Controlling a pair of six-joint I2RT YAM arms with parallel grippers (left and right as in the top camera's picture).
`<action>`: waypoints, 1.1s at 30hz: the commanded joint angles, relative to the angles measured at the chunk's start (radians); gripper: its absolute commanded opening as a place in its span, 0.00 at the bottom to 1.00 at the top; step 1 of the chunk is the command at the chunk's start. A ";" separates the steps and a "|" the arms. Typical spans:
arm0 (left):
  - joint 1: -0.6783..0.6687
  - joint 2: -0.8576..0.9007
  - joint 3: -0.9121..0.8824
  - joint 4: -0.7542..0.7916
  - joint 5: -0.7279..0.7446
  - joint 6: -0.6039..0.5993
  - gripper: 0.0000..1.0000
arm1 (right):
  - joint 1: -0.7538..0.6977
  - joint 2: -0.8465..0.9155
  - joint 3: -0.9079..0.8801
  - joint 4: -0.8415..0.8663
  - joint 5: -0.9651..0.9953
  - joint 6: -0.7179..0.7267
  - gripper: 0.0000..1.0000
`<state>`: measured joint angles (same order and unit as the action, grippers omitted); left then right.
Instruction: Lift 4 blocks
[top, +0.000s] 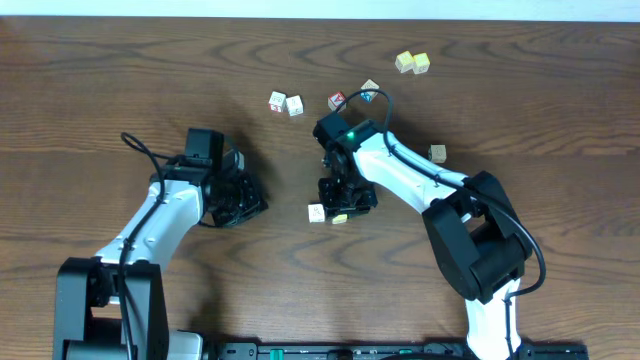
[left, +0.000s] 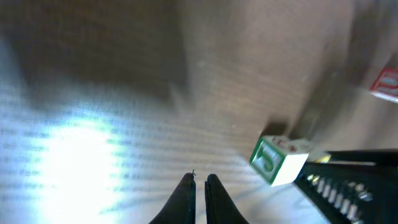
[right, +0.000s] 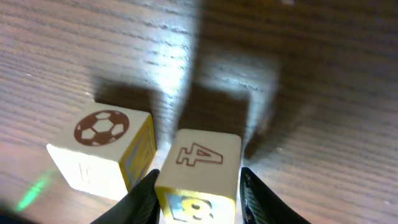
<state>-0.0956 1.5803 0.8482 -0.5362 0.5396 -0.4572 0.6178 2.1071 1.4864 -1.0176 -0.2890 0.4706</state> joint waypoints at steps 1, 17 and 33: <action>-0.002 -0.005 0.018 -0.022 -0.009 0.039 0.09 | -0.036 0.012 0.048 -0.019 -0.047 -0.019 0.39; -0.002 -0.005 0.018 -0.047 -0.009 0.039 0.15 | -0.153 0.012 0.071 -0.086 -0.139 -0.166 0.24; -0.002 -0.005 0.018 -0.051 -0.009 0.039 0.16 | -0.105 0.012 0.043 -0.126 0.023 -0.115 0.02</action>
<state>-0.0952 1.5803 0.8482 -0.5793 0.5400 -0.4366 0.4793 2.1075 1.5410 -1.1526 -0.3515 0.2855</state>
